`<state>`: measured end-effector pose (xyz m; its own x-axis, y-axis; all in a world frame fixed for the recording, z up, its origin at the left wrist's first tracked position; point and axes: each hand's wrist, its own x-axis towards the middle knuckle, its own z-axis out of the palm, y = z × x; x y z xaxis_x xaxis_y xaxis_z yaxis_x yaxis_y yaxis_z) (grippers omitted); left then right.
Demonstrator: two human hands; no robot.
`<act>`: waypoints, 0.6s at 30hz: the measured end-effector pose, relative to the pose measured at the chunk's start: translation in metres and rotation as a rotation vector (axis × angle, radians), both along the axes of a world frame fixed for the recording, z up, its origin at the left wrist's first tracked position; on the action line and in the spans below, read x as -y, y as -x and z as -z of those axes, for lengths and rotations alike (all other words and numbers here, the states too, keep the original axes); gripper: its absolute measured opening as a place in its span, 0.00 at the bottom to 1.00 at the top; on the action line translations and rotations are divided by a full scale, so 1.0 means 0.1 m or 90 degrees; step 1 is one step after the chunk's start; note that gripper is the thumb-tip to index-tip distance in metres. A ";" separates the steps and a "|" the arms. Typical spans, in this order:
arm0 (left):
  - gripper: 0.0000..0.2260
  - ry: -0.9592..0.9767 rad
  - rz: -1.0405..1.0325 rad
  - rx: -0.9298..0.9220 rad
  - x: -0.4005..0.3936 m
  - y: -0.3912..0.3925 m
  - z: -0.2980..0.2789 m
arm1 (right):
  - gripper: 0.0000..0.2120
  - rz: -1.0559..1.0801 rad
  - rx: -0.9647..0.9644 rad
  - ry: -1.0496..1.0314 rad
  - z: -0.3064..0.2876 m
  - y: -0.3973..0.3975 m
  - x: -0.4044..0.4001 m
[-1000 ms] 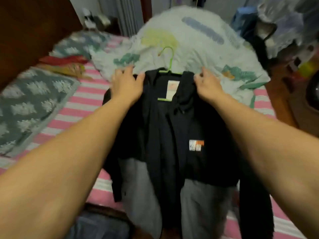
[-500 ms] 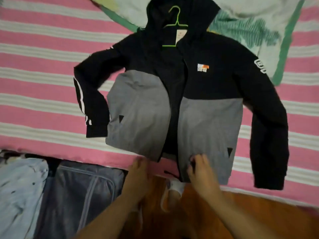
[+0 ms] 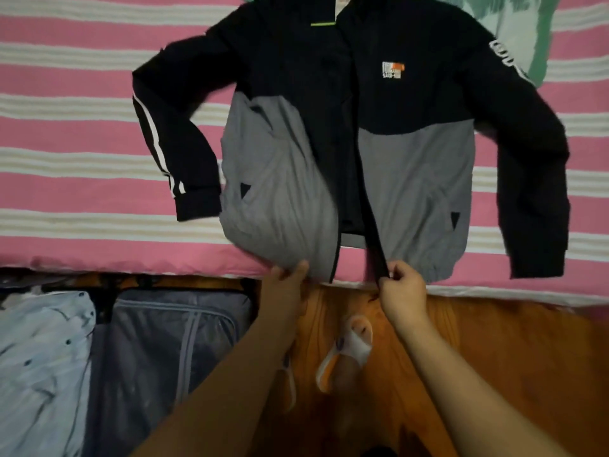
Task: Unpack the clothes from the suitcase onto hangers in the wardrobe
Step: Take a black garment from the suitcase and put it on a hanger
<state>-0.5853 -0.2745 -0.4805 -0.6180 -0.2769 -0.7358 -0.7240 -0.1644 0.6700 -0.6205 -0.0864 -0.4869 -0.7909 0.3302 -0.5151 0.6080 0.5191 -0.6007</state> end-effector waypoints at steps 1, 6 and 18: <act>0.08 0.079 0.118 -0.040 0.02 -0.15 -0.03 | 0.08 0.022 -0.013 0.055 -0.08 -0.02 0.01; 0.16 0.440 0.215 -0.089 0.50 -0.13 0.22 | 0.14 0.058 -0.040 0.079 -0.15 0.12 -0.14; 0.10 0.728 0.387 -0.034 1.08 0.05 -0.33 | 0.13 -0.297 0.154 -0.066 -0.02 -0.05 -0.44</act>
<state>-0.5899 -0.3826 -0.4472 -0.8869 -0.3943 -0.2407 -0.4481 0.8608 0.2411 -0.6157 -0.0424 -0.4848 -0.7286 0.0304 -0.6842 0.4130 0.8164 -0.4036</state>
